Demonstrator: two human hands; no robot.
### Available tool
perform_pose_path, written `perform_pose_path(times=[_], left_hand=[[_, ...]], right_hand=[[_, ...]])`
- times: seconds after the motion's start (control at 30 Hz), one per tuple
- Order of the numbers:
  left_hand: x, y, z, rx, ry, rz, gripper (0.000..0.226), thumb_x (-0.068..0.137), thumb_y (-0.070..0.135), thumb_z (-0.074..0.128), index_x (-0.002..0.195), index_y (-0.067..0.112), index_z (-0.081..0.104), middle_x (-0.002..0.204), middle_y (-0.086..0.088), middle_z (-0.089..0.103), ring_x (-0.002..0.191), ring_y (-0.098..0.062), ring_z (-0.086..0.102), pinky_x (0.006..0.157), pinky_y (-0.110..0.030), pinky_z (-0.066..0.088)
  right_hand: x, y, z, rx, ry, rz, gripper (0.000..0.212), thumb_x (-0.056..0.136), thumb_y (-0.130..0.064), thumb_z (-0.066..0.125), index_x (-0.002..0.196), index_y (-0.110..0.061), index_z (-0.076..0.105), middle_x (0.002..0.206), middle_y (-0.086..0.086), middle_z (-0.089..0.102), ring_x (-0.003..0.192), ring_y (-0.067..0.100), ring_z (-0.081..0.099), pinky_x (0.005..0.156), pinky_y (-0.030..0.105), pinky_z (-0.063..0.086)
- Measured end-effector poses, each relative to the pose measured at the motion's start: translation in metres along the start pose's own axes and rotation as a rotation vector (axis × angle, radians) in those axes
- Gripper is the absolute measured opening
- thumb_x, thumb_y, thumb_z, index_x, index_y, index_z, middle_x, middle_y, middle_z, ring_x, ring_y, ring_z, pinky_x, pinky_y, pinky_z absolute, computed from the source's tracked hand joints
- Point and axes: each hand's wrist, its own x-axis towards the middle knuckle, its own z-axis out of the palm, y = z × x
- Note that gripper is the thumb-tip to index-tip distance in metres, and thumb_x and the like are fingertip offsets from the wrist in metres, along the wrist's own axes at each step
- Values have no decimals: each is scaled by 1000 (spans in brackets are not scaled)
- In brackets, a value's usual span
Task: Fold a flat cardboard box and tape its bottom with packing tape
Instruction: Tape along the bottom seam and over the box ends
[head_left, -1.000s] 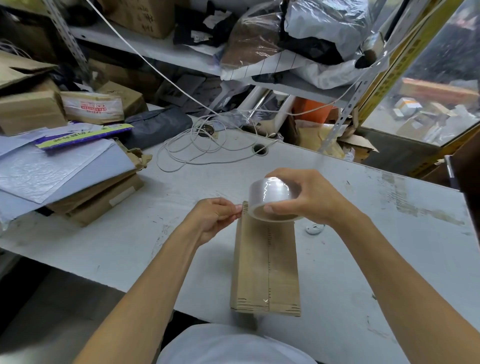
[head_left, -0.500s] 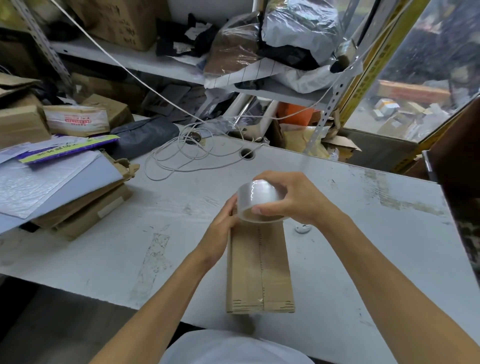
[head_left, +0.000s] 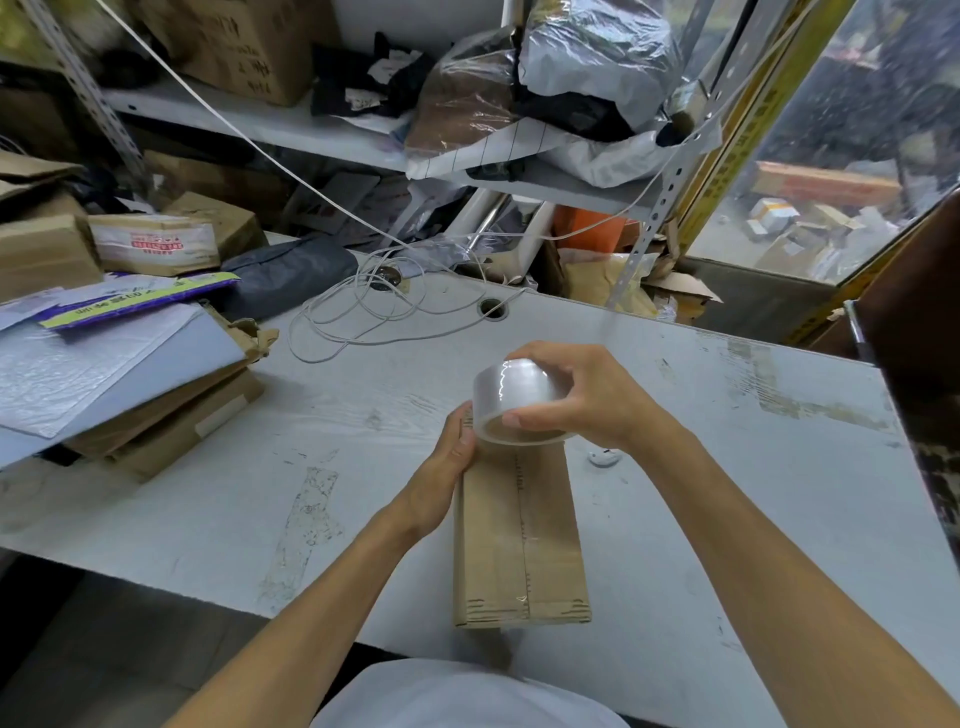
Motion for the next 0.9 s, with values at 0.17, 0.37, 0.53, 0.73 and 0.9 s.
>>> perform_pose_path(times=[0.17, 0.37, 0.53, 0.73, 0.9], left_hand=[[-13, 0, 0, -158, 80, 15, 43, 94, 46, 42, 130, 25, 54, 129, 0, 61, 125, -20, 54, 109, -42, 42], [-13, 14, 15, -96, 200, -42, 34, 103, 44, 44, 118, 21, 62, 119, -5, 66, 115, -23, 61, 102, -53, 48], [-10, 19, 10, -65, 144, -25, 45, 94, 51, 46, 119, 17, 61, 119, -5, 66, 113, -22, 62, 97, -46, 50], [-6, 14, 14, -33, 177, 1, 29, 104, 35, 45, 102, 11, 61, 101, -10, 66, 91, -15, 60, 82, -37, 49], [-4, 15, 16, 34, 224, 26, 34, 96, 43, 42, 97, 16, 62, 96, -11, 67, 86, -18, 60, 82, -45, 49]], right_hand=[[-3, 1, 5, -10, 41, -14, 56, 61, -58, 79, 107, -29, 65, 98, -13, 66, 92, 8, 62, 75, 27, 56], [-2, 0, 8, 25, 66, -38, 48, 64, -45, 86, 104, -24, 69, 94, -11, 68, 89, 9, 63, 71, 17, 50], [-4, -3, 4, -22, 38, -22, 47, 66, -45, 87, 106, -28, 69, 97, -15, 67, 93, 7, 64, 72, 19, 54], [-9, -8, -7, -171, 11, -11, 50, 67, -51, 84, 110, -29, 68, 100, -13, 69, 94, 6, 63, 74, 23, 54], [-16, -5, -27, -292, 13, 37, 61, 67, -51, 84, 119, -25, 68, 106, -12, 67, 96, 7, 62, 75, 15, 49]])
